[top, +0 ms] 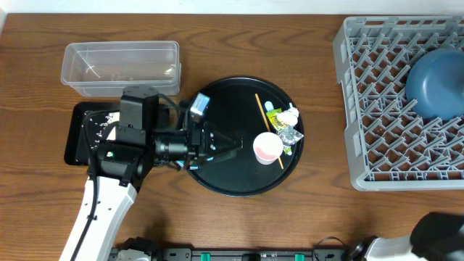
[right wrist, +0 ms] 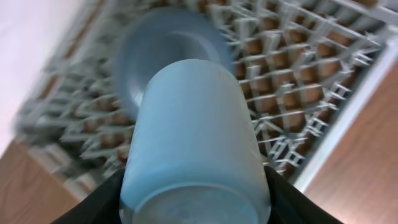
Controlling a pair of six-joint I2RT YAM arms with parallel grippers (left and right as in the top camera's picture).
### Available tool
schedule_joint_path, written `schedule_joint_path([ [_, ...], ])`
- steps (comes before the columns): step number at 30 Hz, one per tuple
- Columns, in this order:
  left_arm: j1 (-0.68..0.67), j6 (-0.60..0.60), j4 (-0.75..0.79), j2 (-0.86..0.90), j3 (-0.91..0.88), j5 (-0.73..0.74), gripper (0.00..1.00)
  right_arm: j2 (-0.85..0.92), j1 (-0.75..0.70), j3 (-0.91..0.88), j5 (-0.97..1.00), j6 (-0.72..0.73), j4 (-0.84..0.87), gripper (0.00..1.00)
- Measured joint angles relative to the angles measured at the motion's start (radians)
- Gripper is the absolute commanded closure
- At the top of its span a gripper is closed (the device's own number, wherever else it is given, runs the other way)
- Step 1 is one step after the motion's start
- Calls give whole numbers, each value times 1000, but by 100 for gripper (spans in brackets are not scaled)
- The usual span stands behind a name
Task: Sort waste into correct bins and load items into the dishwasher rack
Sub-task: 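Set the blue cup upside down in the rack and open the right gripper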
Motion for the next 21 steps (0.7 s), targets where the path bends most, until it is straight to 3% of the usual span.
schedule_joint_path([
  [6, 0, 116, -191, 0, -1, -128, 45, 152, -119, 0, 16, 3, 13, 66],
  [15, 0, 188, -230, 0, -1, -271, 45, 232, -247, 0, 0, 6, 23, 66],
  [21, 0, 192, -231, 0, -1, -303, 45, 280, -250, 0, -11, 6, 31, 63],
])
